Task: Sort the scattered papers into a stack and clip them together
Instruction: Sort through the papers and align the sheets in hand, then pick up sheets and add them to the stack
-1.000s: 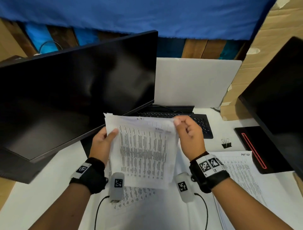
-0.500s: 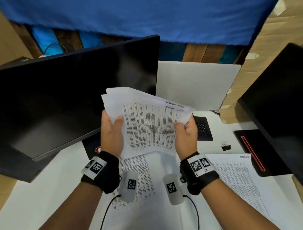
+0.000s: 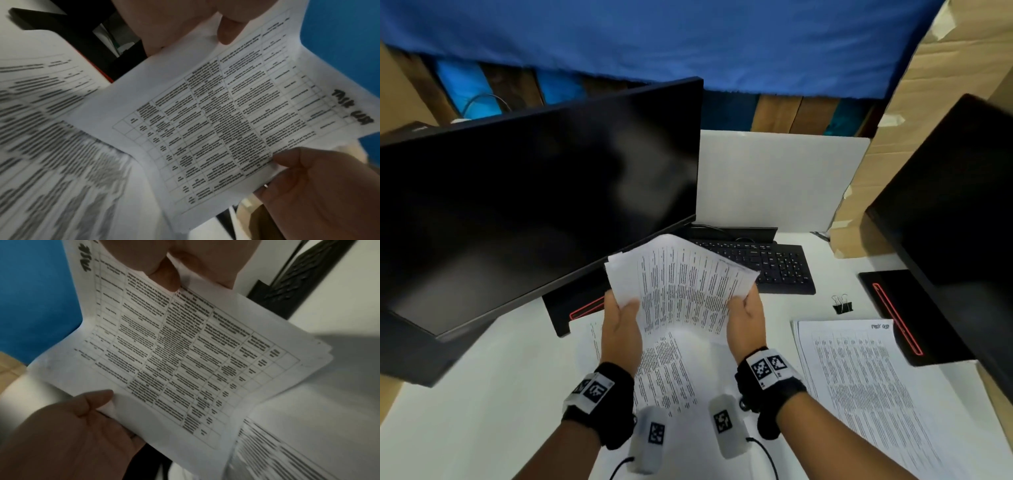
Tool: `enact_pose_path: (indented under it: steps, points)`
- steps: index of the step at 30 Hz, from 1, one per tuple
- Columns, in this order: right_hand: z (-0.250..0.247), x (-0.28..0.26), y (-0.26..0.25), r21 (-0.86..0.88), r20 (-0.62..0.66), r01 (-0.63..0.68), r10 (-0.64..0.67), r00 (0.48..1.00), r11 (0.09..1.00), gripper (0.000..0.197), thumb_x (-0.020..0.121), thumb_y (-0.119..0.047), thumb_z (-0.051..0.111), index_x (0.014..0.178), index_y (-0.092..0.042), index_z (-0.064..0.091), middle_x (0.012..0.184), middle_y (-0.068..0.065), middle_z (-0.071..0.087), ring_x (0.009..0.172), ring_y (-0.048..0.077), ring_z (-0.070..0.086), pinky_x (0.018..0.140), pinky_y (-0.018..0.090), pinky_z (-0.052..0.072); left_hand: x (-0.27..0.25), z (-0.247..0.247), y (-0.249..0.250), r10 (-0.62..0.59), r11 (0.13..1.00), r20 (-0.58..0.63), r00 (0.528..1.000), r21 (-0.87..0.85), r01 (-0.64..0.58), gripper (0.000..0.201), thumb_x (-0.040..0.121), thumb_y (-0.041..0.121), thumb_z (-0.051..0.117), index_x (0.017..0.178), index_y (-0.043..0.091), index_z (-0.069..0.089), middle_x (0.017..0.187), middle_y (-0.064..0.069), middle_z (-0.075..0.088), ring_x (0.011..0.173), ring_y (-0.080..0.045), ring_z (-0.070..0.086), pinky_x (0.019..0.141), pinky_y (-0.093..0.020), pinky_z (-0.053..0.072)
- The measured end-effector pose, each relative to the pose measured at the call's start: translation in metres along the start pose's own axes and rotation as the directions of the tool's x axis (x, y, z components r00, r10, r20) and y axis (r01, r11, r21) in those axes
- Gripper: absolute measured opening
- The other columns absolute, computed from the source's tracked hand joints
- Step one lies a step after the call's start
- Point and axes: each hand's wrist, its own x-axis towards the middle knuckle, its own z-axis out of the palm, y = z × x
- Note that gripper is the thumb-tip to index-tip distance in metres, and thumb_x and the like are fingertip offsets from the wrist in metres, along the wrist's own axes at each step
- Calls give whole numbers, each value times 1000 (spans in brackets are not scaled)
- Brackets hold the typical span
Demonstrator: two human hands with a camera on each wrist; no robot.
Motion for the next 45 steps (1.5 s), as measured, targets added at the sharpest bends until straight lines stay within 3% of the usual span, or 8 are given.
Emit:
enact_pose_path:
  steps: [6, 10, 16, 21, 27, 35, 39, 45]
  points:
    - [-18, 1, -1, -27, -62, -2, 1, 998, 1000, 31, 91, 4, 39, 108, -18, 52, 82, -10, 62, 64, 4, 53, 56, 17, 46, -11, 20, 8, 21, 999, 20, 1000, 26, -22, 28, 101, 9, 38, 121, 28, 46, 103, 17, 59, 93, 1, 56, 71, -14, 41]
    - [-75, 10, -13, -106, -208, 16, -38, 977, 994, 38, 91, 3, 42, 118, -23, 45, 87, -8, 63, 58, 12, 54, 53, 30, 46, -14, 56, 5, 34, 983, 166, 986, 173, -63, 18, 98, 12, 43, 112, 18, 52, 96, 9, 63, 87, -12, 59, 75, -27, 43]
    - [-215, 22, 25, -351, -412, -263, 104, 905, 899, 41, 88, -1, 41, 114, -31, 50, 91, 9, 66, 72, 25, 61, 64, 36, 51, -28, 97, -38, -300, 883, 543, 784, 469, 13, 9, 91, 21, 54, 100, 23, 57, 84, 0, 65, 72, -15, 63, 62, -27, 45]
    - [-301, 26, 78, -481, -440, -454, 241, 865, 750, 33, 90, 1, 45, 120, -13, 50, 97, 21, 63, 77, 28, 56, 76, 42, 48, 10, 53, -64, -251, 677, 306, 918, 733, -59, 15, 86, 18, 58, 100, 22, 57, 97, 2, 64, 88, -20, 63, 67, -26, 44]
    - [-317, 24, 92, -530, -477, -564, 327, 816, 634, 21, 92, -13, 45, 111, -22, 47, 83, 19, 61, 71, 33, 58, 64, 36, 43, 64, -26, -56, -97, 395, -180, 979, 896, 204, 58, 75, 37, 75, 125, 20, 49, 131, -16, 44, 122, -37, 42, 98, -47, 43]
    - [-296, 33, 103, -659, -523, -655, 399, 753, 371, 51, 79, -23, 65, 124, -22, 41, 105, 22, 61, 97, 43, 59, 97, 56, 41, 90, -52, -52, -88, -84, 40, 995, 995, -47, 82, 74, 43, 73, 144, 29, 32, 142, -8, 35, 129, -31, 35, 105, -44, 35]
    - [-274, 29, 94, -725, -574, -624, 246, 781, 290, 73, 75, -20, 66, 140, -18, 33, 137, 21, 44, 121, 40, 44, 101, 52, 32, 100, -57, -58, -94, -145, 43, 995, 988, -56, 70, 75, 45, 70, 136, 28, 41, 135, -8, 43, 125, -32, 39, 103, -46, 37]
    - [-245, 32, 92, -865, -454, -467, 110, 884, 182, 65, 81, -25, 58, 141, -18, 34, 139, 16, 41, 125, 35, 40, 104, 51, 33, 100, -47, -58, -106, -232, 59, 993, 969, -83, 50, 85, 42, 57, 132, 26, 48, 133, -4, 54, 125, -29, 46, 103, -47, 35]
